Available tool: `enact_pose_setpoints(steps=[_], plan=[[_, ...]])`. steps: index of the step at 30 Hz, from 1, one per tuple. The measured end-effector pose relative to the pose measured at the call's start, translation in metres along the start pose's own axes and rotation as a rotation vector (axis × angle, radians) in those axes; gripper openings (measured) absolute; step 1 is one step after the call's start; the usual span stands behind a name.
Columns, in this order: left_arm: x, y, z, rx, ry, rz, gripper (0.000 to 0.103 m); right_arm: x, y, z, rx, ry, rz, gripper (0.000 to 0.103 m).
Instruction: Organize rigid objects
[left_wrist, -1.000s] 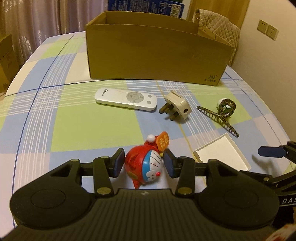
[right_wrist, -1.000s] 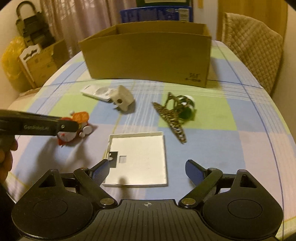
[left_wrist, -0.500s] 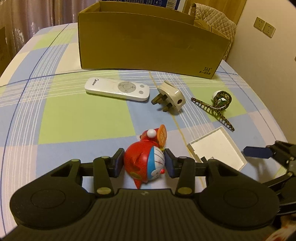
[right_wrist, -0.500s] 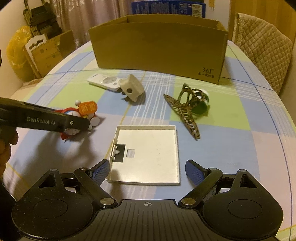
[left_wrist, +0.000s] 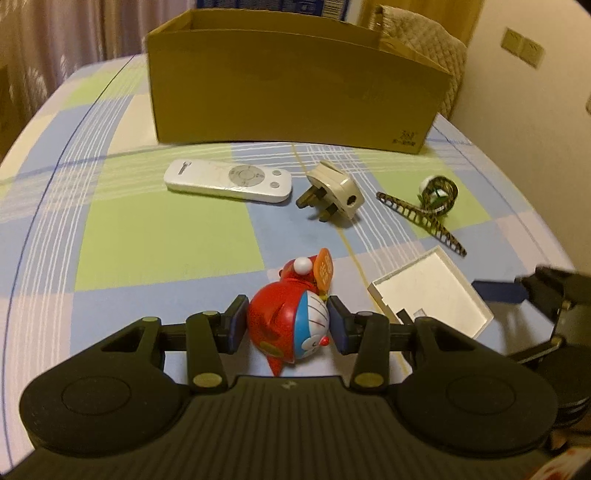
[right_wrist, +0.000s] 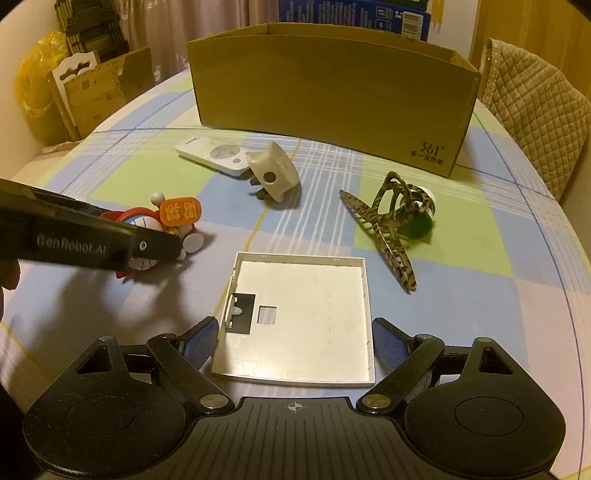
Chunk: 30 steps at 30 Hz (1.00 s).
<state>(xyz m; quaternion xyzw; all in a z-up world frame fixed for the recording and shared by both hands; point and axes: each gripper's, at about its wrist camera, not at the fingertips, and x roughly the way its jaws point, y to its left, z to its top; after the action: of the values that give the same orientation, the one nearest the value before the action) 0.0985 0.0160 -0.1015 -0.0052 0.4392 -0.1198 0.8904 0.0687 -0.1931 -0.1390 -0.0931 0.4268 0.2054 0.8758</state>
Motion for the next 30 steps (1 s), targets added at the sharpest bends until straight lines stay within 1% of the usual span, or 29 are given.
enact_pose_setpoints(steps=[3, 10, 13, 16, 19, 25, 30], plan=[[0.002, -0.005, -0.002, 0.049, -0.001, 0.024, 0.04, 0.0, 0.0, -0.001, -0.005, -0.003, 0.001, 0.086], [0.003, -0.013, -0.005, 0.122, -0.007, 0.051, 0.04, 0.0, 0.0, -0.002, -0.01, -0.01, 0.003, 0.086], [0.002, -0.014, -0.005, 0.127, -0.008, 0.053, 0.04, 0.0, 0.0, -0.002, -0.011, -0.014, 0.005, 0.086], [0.003, -0.009, -0.004, 0.089, 0.0, 0.034, 0.04, -0.001, -0.001, -0.002, -0.009, -0.015, 0.007, 0.086], [0.003, 0.0, -0.002, 0.006, 0.008, 0.0, 0.04, -0.001, -0.002, -0.002, -0.002, -0.01, 0.006, 0.085], [-0.002, 0.01, 0.002, -0.092, -0.006, -0.028, 0.04, -0.005, -0.008, -0.003, 0.037, -0.01, -0.017, 0.084], [-0.007, 0.013, 0.004, -0.123, -0.018, -0.033, 0.04, -0.014, -0.014, 0.0, 0.052, -0.034, -0.032, 0.084]])
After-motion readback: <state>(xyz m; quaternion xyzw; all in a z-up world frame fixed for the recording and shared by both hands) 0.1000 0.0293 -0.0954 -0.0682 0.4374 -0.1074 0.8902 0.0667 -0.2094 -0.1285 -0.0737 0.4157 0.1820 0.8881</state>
